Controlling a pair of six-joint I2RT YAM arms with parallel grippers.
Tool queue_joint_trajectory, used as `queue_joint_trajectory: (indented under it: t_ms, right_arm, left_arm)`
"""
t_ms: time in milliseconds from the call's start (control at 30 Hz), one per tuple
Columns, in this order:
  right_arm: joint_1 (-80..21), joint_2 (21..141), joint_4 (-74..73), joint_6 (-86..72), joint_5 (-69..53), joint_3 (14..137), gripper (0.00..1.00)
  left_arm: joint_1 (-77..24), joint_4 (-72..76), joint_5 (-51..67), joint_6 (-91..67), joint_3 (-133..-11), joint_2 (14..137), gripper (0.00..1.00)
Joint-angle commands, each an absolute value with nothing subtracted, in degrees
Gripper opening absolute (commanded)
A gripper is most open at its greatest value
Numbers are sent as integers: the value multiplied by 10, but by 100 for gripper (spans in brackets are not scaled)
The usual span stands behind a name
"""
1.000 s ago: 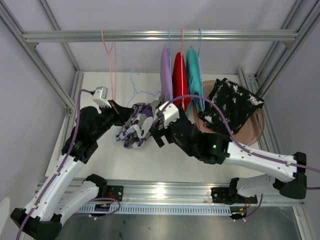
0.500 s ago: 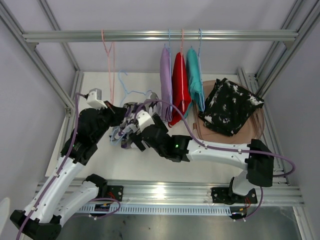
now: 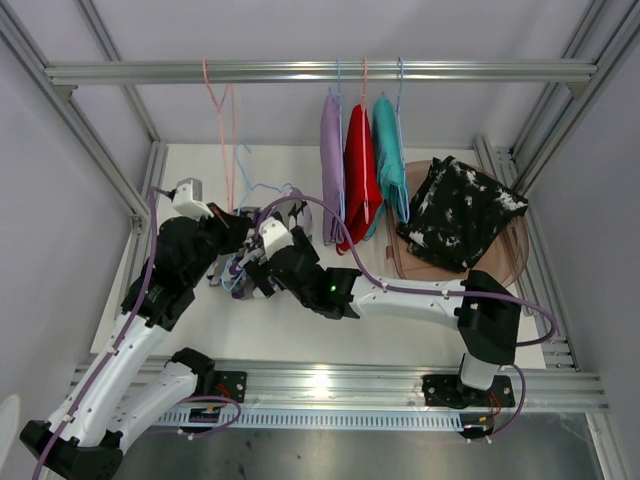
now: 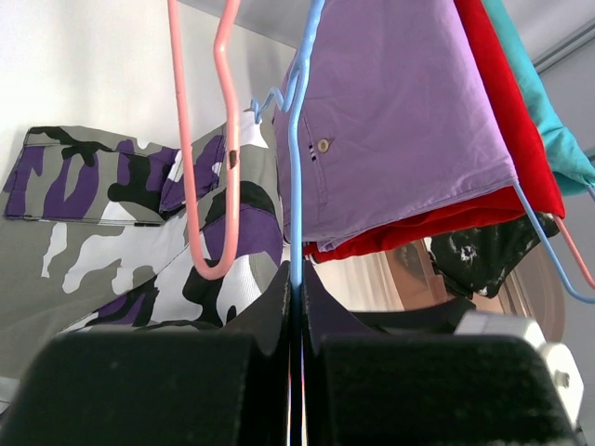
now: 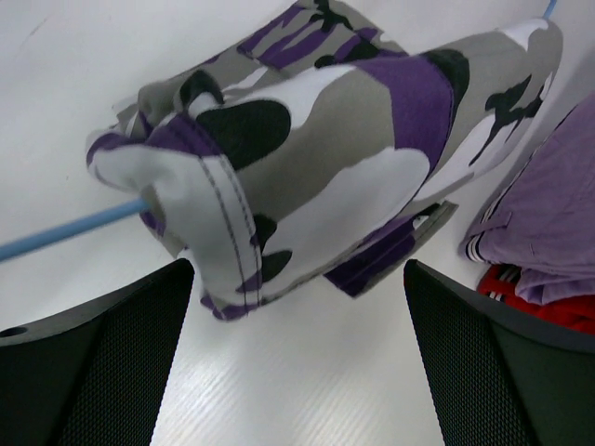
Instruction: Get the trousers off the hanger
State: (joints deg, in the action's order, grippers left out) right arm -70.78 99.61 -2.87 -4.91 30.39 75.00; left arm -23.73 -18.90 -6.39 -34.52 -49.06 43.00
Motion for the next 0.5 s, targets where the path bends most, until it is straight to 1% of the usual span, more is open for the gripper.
queue_joint_trajectory:
  t_ms: [0, 167, 300, 467]
  right_arm:
    - [-699, 1012, 46, -55, 324, 769, 99]
    - [-690, 1039, 149, -48, 353, 734, 100]
    - [-687, 1063, 216, -39, 410, 715, 98]
    - [-680, 1079, 235, -19, 449, 701, 97]
  left_arm:
    - [-237, -146, -88, -355, -505, 414, 0]
    - [-237, -146, -84, -355, -507, 416, 0]
    - [-237, -147, -80, -355, -507, 417, 0]
    - [-235, -150, -76, -352, -514, 421, 0]
